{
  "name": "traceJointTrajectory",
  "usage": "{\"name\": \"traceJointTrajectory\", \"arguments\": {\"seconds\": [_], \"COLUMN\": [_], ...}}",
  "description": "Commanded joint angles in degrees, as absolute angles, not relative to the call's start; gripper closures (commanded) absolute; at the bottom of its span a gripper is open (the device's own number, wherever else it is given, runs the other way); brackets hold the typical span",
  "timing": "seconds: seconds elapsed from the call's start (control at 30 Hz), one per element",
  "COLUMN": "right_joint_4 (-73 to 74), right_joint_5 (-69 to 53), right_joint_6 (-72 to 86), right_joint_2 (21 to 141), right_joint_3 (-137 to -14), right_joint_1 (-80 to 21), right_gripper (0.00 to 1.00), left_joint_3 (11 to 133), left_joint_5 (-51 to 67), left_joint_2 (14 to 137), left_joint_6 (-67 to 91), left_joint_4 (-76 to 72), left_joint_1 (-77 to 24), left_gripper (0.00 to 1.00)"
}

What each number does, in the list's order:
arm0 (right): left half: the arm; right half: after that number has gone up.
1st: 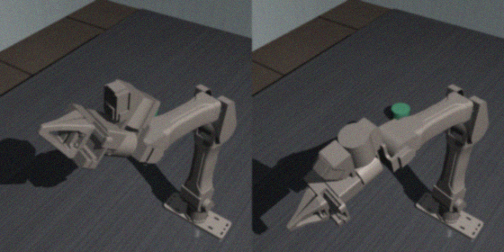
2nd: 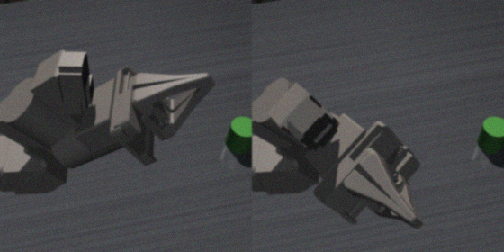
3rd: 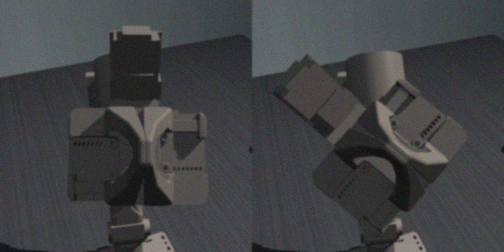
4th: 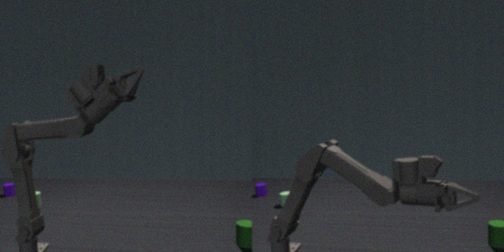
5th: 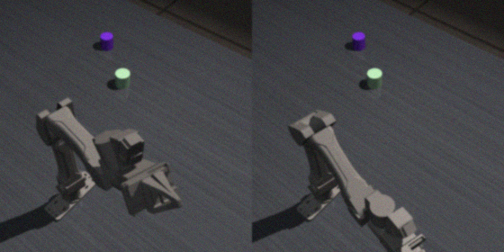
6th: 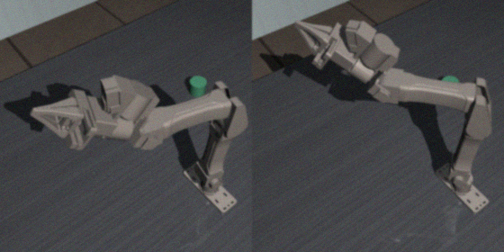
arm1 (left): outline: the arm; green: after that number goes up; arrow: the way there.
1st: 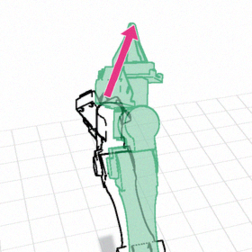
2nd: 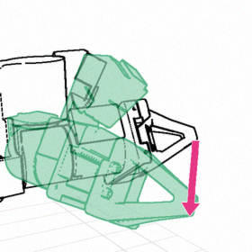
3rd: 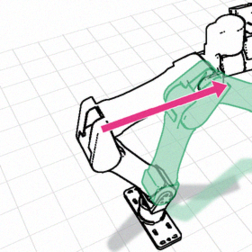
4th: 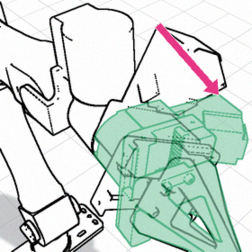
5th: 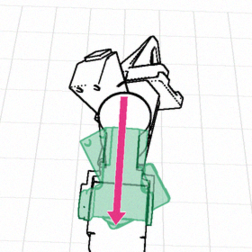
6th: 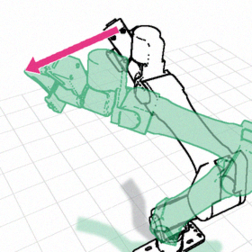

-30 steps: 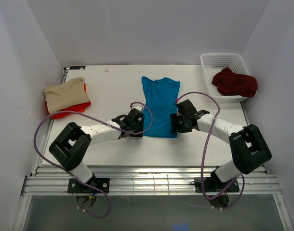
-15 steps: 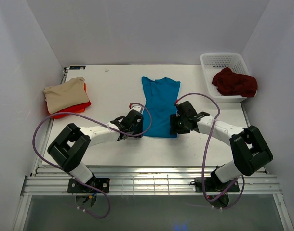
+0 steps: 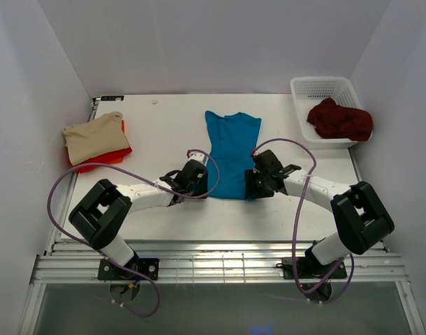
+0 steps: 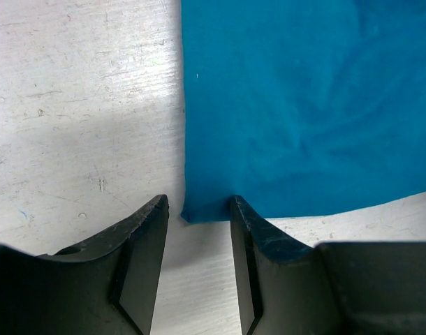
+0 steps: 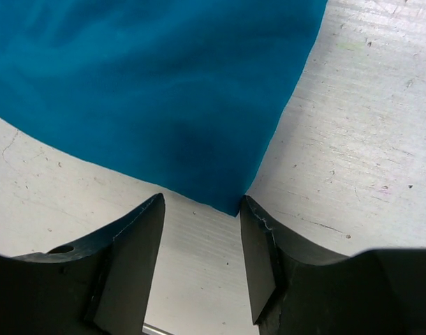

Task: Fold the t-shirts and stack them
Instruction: Grab one side of the 2/3 rectangular tshirt with both arms, then fold the long partially folded tshirt into a neat square

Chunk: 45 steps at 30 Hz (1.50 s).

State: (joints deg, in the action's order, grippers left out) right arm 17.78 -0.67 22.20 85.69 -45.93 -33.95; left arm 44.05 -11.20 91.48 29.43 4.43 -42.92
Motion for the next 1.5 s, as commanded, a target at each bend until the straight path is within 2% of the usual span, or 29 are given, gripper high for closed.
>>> {"name": "traceJointTrajectory", "arguments": {"seconds": [0.0, 0.23, 0.73, 0.8, 0.87, 0.9, 0.93, 0.97, 1.03, 1.23, 1.47], "right_joint_4": [16.17, 16.17, 15.64, 15.47, 14.86, 14.68, 14.42, 14.41, 15.11, 21.87, 26.72], "right_joint_5": [-1.23, -0.97, -0.53, -0.35, -0.26, -0.26, -0.26, -0.26, 1.74, 6.4, 9.32], "right_joint_6": [23.11, 23.38, 23.82, 23.91, 23.82, 23.82, 23.91, 23.91, 23.82, 23.47, 21.97], "right_joint_2": [85.43, 84.99, 85.25, 85.43, 85.78, 86.04, 86.31, 86.31, 85.26, 79.64, 78.31], "right_joint_3": [-45.09, -44.91, -43.68, -43.59, -43.51, -43.16, -43.07, -43.07, -43.24, -47.71, -58.86], "right_joint_1": [-34.54, -34.63, -35.16, -35.16, -35.16, -35.24, -35.24, -35.33, -35.68, -36.47, -36.47], "right_gripper": [0.47, 0.5, 0.58, 0.66, 0.78, 0.89, 0.91, 0.92, 0.92, 0.92, 0.92], "left_joint_3": [42.98, 42.54, 41.04, 40.96, 40.96, 40.96, 40.96, 40.78, 39.99, 38.76, 50.07], "left_joint_5": [-10.2, -9.84, -6.33, -6.15, -5.89, -5.89, -5.89, -5.89, -5.63, -7.2, -7.48], "left_joint_2": [91.4, 92.2, 94.22, 94.48, 94.75, 94.83, 94.83, 94.57, 93.35, 83.33, 79.63], "left_joint_6": [29.88, 30.15, 31.03, 30.76, 30.59, 30.24, 30.06, 29.88, 29.27, 28.57, 26.98], "left_joint_4": [4.31, 4.22, 0.44, 0.44, 0.44, 0.44, 0.61, 0.88, 0.88, 4.65, 9.04], "left_joint_1": [-42.89, -42.89, -42.89, -42.8, -42.89, -42.89, -42.89, -42.89, -42.89, -42.89, -42.8], "left_gripper": [0.49, 0.51, 0.66, 0.69, 0.78, 0.83, 0.9, 0.95, 1.0, 1.0, 1.0]}}
